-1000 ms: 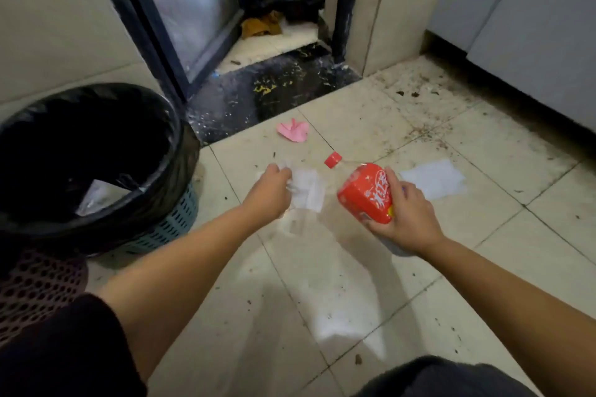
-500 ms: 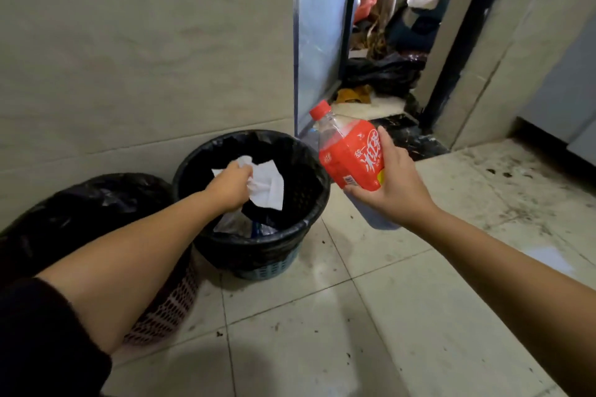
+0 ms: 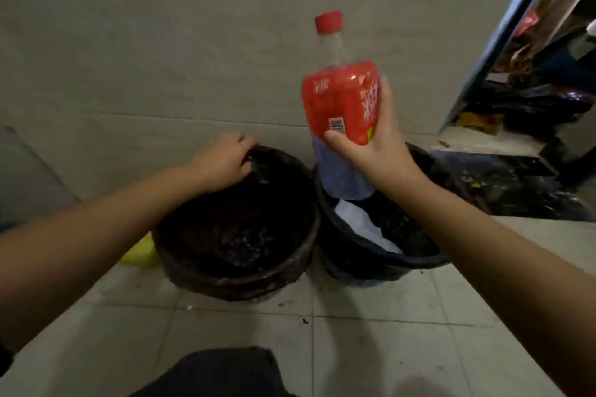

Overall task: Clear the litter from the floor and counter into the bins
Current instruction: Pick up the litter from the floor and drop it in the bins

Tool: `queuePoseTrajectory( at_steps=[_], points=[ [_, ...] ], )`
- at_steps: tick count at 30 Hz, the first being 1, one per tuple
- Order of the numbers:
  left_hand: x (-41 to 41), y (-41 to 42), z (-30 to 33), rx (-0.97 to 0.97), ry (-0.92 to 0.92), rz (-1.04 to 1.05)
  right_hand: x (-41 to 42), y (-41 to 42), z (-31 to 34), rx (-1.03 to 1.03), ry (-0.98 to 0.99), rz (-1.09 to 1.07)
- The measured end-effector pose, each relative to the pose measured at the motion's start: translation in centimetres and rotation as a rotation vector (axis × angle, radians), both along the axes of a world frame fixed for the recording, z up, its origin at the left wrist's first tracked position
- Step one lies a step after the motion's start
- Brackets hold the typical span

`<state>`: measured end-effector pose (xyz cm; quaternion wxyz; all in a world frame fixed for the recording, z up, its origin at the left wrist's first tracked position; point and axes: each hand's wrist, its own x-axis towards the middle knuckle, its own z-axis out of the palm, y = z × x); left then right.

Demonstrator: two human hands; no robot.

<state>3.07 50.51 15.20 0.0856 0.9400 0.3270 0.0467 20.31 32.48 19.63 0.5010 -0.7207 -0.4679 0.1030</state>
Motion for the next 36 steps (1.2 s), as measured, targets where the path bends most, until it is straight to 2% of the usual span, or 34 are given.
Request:
queuePoseTrajectory(
  at_steps=[2, 4, 7, 11, 16, 20, 23, 26, 29, 32, 36],
  points=[
    [-4.7, 2.9, -2.0, -0.002, 0.063, 0.216, -3.9, 4.4, -1.5, -0.043, 0.073, 0.079],
    [-7.6, 4.2, -3.8, -0.105, 0.078, 0.361, -7.0, 7.3, -3.7, -0.216, 0.088, 0.115],
    [-9.0, 4.5, -6.3, -0.334, -0.025, 0.415, -9.1, 8.3, -7.9, -0.613, 0.104, 0.134],
    [-8.9, 4.6, -8.3, -0.388, -0.211, 0.464, -9.6, 8.9, -12.9, -0.987, 0.008, 0.202],
    [-8.9, 5.0, -8.7, -0.374, -0.267, 0.459, -10.8, 12.3, -17.6, -1.252, -0.196, 0.229],
    [-8.7, 5.1, -8.8, -0.351, -0.268, 0.453, -11.2, 13.1, -21.1, -1.370, -0.154, 0.263],
    [-8.6, 5.1, -8.8, -0.337, -0.251, 0.443, -10.4, 13.9, -21.0, -1.440, -0.140, 0.331],
    [-8.6, 4.9, -8.3, -0.308, -0.145, 0.455, -9.5, 14.2, -18.5, -1.443, -0.096, 0.443],
    [-7.1, 4.6, -6.5, -0.052, 0.017, 0.441, -7.6, 14.1, -14.1, -1.223, -0.027, 0.448],
    [-1.9, 4.3, -3.5, 0.062, -0.071, 0.331, -3.9, 13.2, -8.9, -0.884, 0.082, 0.351],
    [9.2, 1.9, -0.3, -0.050, -0.246, 0.055, 3.6, 8.3, -2.5, -0.595, 0.003, 0.101]
  ],
)
